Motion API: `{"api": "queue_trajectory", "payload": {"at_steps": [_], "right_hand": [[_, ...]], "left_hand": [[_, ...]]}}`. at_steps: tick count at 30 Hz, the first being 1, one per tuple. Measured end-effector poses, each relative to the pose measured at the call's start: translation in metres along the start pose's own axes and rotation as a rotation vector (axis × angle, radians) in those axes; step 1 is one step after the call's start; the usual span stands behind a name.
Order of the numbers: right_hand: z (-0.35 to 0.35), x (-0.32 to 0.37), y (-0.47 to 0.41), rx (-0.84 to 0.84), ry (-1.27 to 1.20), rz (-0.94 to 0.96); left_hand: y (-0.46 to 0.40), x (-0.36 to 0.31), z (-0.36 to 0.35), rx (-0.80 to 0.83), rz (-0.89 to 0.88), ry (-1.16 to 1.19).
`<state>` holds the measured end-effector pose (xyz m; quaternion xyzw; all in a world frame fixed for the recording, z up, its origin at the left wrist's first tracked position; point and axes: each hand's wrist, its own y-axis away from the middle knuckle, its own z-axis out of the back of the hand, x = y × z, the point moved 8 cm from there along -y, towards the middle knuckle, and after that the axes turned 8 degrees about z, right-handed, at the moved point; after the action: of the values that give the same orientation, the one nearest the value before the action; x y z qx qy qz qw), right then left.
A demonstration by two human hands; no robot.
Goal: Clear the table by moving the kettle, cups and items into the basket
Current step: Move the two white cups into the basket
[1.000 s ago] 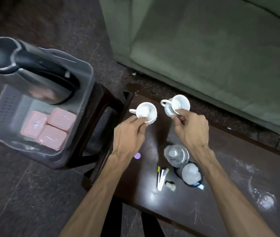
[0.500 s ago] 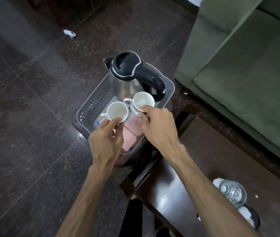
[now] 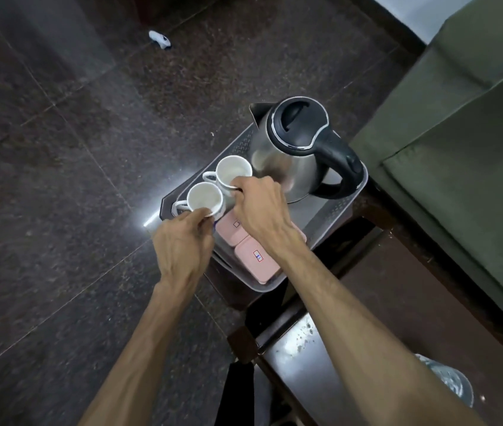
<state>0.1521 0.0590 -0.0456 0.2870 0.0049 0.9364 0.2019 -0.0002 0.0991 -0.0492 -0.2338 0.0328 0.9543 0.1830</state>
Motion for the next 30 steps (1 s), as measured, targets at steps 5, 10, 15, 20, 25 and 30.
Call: {"api": "queue_trajectory", "payload": {"at_steps": [5,10,15,20,25,30], "right_hand": [[-0.019,-0.007,-0.021,0.071,0.025,-0.039],[-0.041,-0.019,-0.023,0.123,0.06,-0.106],[-0.044,-0.023,-0.019,0.13,0.102,-0.144],[-0.041,-0.024,-0.007,0.109,0.103,-0.142],[-0.041,-0.023,0.001,0.116,0.11,-0.114],[-0.03,-0.019,0.013,0.075,0.081,-0.048]], "left_hand": [[-0.013,0.004,-0.018,0.068,0.107,-0.099],[-0.012,0.005,-0.029,0.102,0.071,-0.144],[-0.008,0.012,-0.038,0.127,0.062,-0.186],[0.003,0.01,-0.037,0.125,0.047,-0.24],[0.006,0.011,-0.039,0.129,0.083,-0.227],[0.012,0.011,-0.035,0.11,0.114,-0.161]]}}
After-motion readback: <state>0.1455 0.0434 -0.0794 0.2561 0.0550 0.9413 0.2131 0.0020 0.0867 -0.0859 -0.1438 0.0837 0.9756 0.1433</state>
